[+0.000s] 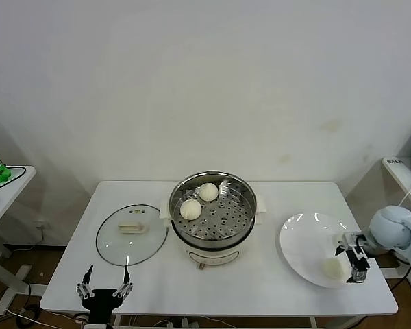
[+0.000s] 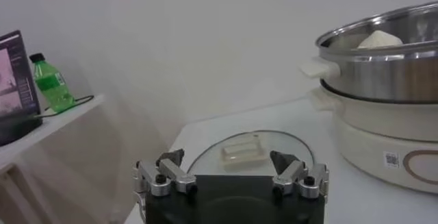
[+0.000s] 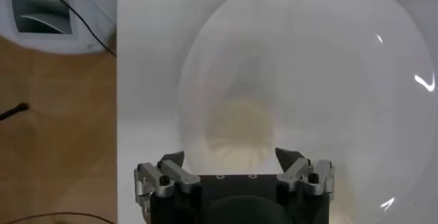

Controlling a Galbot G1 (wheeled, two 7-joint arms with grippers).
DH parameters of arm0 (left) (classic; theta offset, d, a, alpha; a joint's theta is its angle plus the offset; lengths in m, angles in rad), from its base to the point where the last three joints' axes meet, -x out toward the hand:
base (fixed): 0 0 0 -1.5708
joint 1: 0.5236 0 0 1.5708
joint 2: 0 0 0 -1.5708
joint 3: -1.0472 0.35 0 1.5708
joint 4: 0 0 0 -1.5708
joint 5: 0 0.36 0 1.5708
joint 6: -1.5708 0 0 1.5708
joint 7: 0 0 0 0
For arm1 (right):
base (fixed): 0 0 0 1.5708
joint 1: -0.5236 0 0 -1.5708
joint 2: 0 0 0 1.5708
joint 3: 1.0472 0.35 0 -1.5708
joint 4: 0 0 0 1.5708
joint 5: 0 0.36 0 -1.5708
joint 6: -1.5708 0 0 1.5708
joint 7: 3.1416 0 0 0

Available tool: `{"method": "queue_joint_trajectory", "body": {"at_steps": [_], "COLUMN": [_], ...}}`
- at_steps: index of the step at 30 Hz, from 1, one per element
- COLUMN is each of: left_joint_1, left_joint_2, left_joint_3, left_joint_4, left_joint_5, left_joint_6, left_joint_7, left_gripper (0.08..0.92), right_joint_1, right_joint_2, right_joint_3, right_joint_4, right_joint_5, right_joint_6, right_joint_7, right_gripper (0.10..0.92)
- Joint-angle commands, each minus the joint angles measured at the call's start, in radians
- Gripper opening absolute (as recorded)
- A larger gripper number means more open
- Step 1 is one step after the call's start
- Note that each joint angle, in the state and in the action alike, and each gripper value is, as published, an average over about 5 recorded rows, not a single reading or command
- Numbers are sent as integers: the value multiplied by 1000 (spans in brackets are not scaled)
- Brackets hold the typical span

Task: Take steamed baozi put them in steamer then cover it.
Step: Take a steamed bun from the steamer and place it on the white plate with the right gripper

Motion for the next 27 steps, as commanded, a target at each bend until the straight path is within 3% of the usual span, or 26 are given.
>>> {"method": "queue_joint_trajectory", "body": {"at_steps": [1,12,27], "left_joint_1": [0,-1,4], "left_joint_2": [-1,-5,-9], "left_joint_3": [0,2,3], "left_joint_4": [2,1,-8], "left_joint_5": [0,0,2], "left_joint_6": [-1,-2,-4], "left_joint_7": [0,-1,-4], "left_gripper": [823,823,823], "right_joint_1": [-7,-11,-5], "right_joint_2": [37,49,30], "right_joint_3": [-5,-4,-1], "right_joint_4": [-42,-57,-24], "right_joint_5": [-5,-6,2], "right_joint_6": [1,-4,-16], "right_joint_7": [1,11,9], "right_gripper": [823,745,526]}}
